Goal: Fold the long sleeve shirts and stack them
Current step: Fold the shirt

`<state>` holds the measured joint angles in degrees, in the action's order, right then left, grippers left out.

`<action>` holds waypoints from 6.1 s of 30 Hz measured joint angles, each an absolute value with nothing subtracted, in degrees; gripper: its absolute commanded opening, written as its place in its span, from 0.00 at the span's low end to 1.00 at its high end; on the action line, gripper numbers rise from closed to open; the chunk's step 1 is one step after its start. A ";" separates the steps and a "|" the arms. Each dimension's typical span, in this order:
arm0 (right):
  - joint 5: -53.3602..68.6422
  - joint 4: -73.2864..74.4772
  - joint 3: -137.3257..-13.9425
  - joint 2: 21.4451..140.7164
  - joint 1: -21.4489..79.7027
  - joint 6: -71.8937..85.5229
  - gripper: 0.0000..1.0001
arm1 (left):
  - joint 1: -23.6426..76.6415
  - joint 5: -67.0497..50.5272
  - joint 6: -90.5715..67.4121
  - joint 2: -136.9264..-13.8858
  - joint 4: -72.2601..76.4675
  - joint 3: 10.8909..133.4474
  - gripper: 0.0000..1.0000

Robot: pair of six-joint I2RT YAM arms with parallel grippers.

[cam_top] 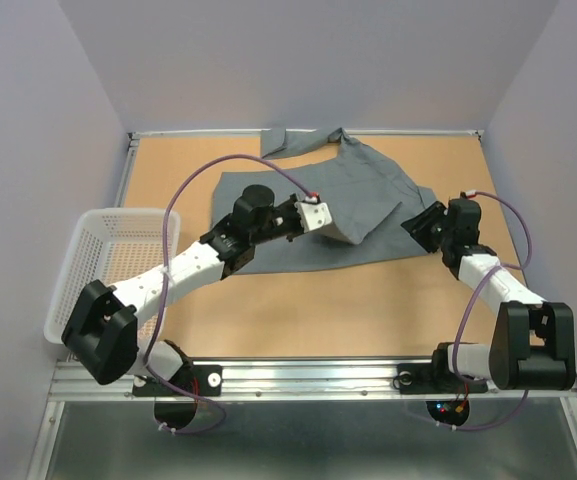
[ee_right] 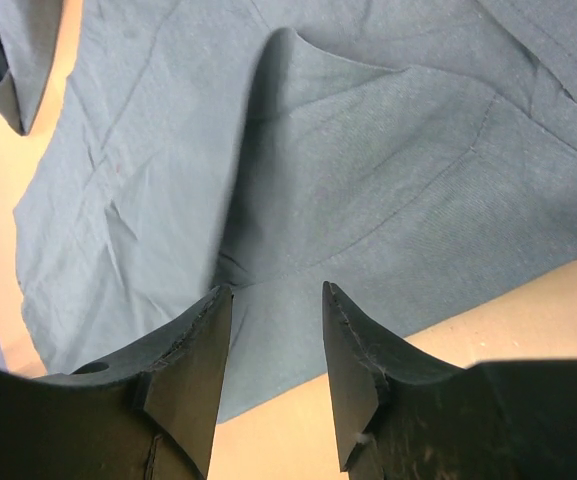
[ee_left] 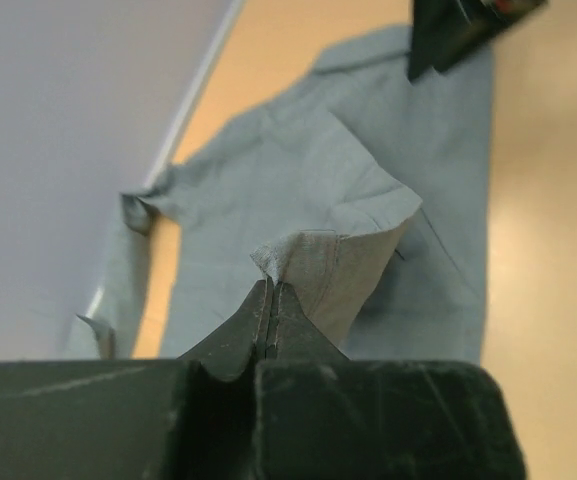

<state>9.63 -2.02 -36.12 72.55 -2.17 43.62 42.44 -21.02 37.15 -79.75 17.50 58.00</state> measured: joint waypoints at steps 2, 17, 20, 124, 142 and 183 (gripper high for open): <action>9.61 -1.43 -36.12 72.60 -2.17 43.29 0.47 | 42.44 -21.52 37.50 -77.30 17.39 52.75 0.00; 10.00 -0.36 -37.95 76.01 -2.17 42.81 0.47 | 42.44 -10.13 36.88 -73.41 17.89 41.10 0.03; 10.13 -0.32 -38.02 76.20 -2.17 42.81 0.47 | 42.44 -6.11 39.38 -74.56 20.53 41.12 0.03; 17.82 4.56 -43.33 79.20 3.14 35.35 0.68 | 46.76 35.68 -14.87 -104.09 -9.80 82.39 0.00; 17.76 4.56 -43.35 79.70 3.14 34.89 0.68 | 46.39 35.68 -26.65 -81.12 17.39 37.41 0.08; 24.45 26.81 -77.69 108.75 6.11 -17.47 0.54 | 46.37 35.18 -11.40 -87.18 30.65 51.16 0.08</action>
